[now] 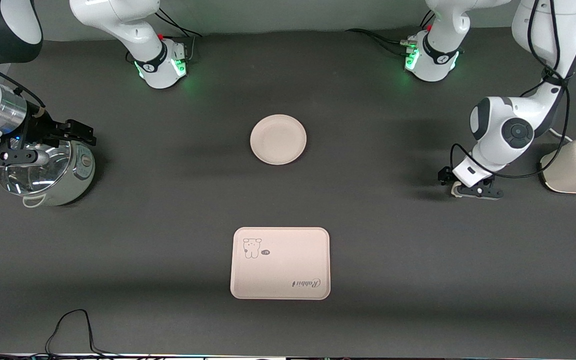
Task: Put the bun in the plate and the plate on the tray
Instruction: 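Lower the left gripper onto the white bun and grasp it, then carry the bun with the left gripper over the white plate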
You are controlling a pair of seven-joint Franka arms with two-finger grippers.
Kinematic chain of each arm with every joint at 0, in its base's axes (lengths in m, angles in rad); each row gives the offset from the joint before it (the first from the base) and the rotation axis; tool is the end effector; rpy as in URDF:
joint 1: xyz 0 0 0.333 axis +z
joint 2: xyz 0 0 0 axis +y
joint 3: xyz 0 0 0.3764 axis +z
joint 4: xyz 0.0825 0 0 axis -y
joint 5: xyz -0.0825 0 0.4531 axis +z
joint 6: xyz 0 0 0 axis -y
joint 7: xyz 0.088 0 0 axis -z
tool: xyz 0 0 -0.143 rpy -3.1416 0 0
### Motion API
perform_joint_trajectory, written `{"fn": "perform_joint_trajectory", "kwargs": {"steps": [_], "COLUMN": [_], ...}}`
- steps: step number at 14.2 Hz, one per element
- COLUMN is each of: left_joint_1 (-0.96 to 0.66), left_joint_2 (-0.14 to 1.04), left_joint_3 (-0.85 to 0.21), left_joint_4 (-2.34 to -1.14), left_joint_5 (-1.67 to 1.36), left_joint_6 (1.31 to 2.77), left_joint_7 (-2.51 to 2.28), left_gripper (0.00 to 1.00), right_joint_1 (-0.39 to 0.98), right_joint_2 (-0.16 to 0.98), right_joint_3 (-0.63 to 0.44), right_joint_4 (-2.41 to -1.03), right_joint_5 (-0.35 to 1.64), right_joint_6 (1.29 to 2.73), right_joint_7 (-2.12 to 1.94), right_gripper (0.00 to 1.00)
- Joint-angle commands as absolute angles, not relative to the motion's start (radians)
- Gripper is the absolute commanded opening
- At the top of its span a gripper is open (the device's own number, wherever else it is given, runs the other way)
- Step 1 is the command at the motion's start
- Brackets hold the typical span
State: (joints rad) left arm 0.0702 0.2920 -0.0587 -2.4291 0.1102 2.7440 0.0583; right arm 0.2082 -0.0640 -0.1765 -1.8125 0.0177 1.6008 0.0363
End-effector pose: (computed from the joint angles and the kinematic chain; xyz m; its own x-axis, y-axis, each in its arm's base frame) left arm 0.5389 0.0016 0.1491 0.9892 -0.1450 0.0211 -0.1443 -0.9891 -0.0294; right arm 0.5847 0.0187 0.5601 0.9888 -0.0035 -0.1491 -0.0070 -0.9997 -0.0232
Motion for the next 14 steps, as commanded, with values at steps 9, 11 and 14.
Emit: {"fn": "perform_joint_trajectory", "kwargs": {"steps": [9, 11, 14], "left_joint_1": [0.057, -0.010, -0.211], "left_joint_2": [0.258, 0.178, 0.033], "left_joint_3": [-0.060, -0.074, -0.107], "left_joint_4": [-2.428, -2.425, -2.401], "left_joint_5": [0.124, 0.123, 0.100], "left_joint_6": [2.738, 2.632, 2.389], "left_joint_7": [0.019, -0.076, -0.347], "left_gripper": [0.28, 0.28, 0.28], "right_joint_1": [0.222, 0.224, 0.224], "right_joint_2": [0.193, 0.245, 0.242], "right_joint_3": [-0.179, -0.179, -0.179], "right_joint_4": [-1.826, -1.799, -1.786], "right_joint_5": [0.213, 0.299, 0.350], "right_joint_6": [1.769, 1.782, 1.772], "right_joint_7": [0.020, 0.020, 0.021], "right_gripper": [1.00, 1.00, 1.00]}}
